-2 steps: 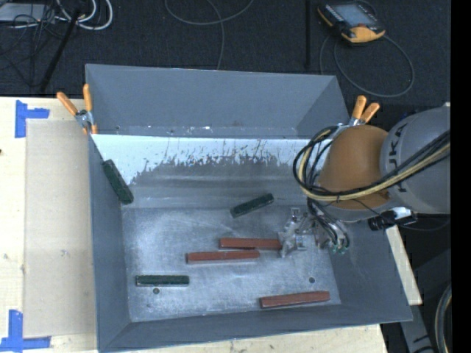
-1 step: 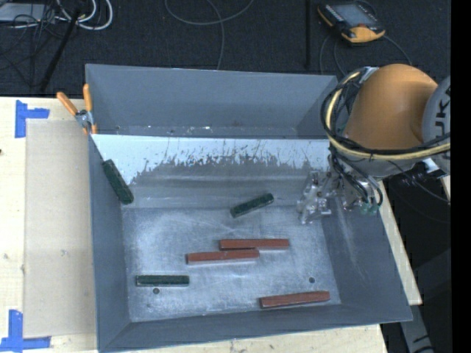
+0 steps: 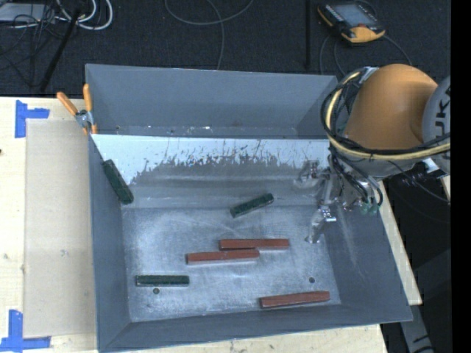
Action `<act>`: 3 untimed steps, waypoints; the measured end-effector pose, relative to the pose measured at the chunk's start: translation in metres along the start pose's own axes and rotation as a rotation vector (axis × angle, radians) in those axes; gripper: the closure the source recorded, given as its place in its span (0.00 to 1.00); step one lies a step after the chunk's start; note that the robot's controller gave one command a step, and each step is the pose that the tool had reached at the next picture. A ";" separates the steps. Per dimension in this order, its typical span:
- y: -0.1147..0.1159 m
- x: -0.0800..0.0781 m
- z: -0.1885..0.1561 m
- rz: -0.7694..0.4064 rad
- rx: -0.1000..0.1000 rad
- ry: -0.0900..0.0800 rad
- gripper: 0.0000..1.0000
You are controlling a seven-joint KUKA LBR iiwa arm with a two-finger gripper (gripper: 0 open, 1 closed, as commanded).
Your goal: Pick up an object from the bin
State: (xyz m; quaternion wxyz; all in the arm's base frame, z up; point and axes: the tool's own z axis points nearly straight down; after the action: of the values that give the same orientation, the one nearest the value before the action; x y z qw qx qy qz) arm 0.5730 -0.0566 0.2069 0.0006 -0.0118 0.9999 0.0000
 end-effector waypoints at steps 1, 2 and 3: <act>0.000 0.000 0.000 0.000 0.000 0.000 0.00; 0.007 -0.002 0.053 0.003 0.000 -0.005 0.00; 0.038 -0.008 0.131 -0.089 0.001 -0.013 1.00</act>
Offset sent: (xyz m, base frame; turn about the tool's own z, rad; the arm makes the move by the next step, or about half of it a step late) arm 0.0024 0.0199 -0.1369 0.0065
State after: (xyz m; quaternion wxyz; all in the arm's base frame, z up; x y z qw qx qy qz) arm 0.5806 -0.0187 0.0761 0.0070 -0.0564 0.9984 -0.0004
